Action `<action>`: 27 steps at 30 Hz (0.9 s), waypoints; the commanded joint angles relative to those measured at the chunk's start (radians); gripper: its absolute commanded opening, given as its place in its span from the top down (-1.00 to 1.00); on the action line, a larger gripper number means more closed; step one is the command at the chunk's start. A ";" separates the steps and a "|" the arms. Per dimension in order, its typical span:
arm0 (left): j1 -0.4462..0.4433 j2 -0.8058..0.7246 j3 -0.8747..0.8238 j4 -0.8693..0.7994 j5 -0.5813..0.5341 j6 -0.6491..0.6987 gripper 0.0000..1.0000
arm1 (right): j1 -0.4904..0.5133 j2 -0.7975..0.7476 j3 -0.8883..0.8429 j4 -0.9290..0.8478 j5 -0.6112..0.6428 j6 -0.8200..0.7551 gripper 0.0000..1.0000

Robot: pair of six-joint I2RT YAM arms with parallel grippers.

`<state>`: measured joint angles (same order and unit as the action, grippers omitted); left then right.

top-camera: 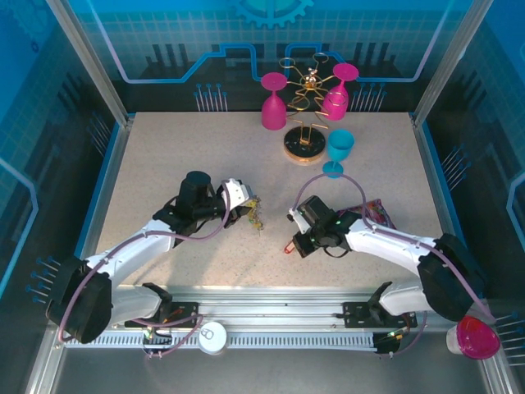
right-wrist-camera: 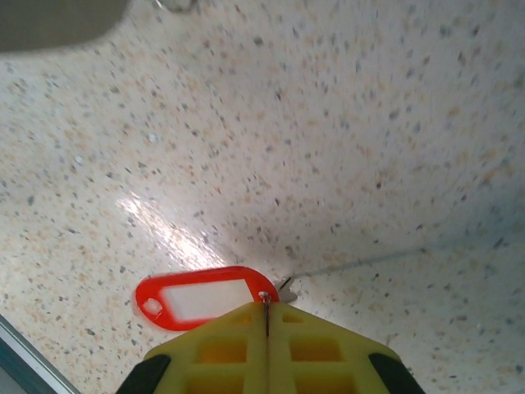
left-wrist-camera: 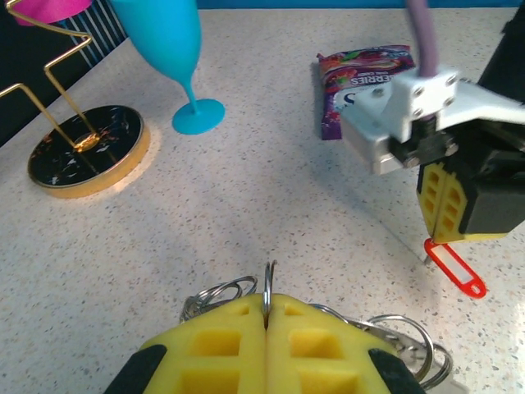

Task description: Put the keys on the keyring

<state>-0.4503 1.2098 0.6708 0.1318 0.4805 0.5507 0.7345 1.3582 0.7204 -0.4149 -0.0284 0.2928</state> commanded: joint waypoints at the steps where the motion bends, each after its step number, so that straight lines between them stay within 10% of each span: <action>1: -0.013 -0.004 -0.002 0.015 0.089 0.035 1.00 | 0.009 0.061 0.040 -0.042 -0.011 0.040 1.00; 6: -0.023 -0.014 -0.025 0.013 0.135 0.067 1.00 | -0.001 0.151 0.079 -0.005 -0.023 0.035 1.00; 13: -0.023 -0.005 -0.033 0.032 0.129 0.065 1.00 | -0.007 0.161 0.096 0.007 -0.022 0.042 0.45; 27: -0.024 -0.002 -0.032 0.031 0.132 0.063 1.00 | -0.009 0.150 0.074 -0.040 -0.015 0.036 0.46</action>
<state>-0.4679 1.2102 0.6430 0.1360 0.5667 0.5865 0.7319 1.5188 0.7937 -0.4164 -0.0380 0.3256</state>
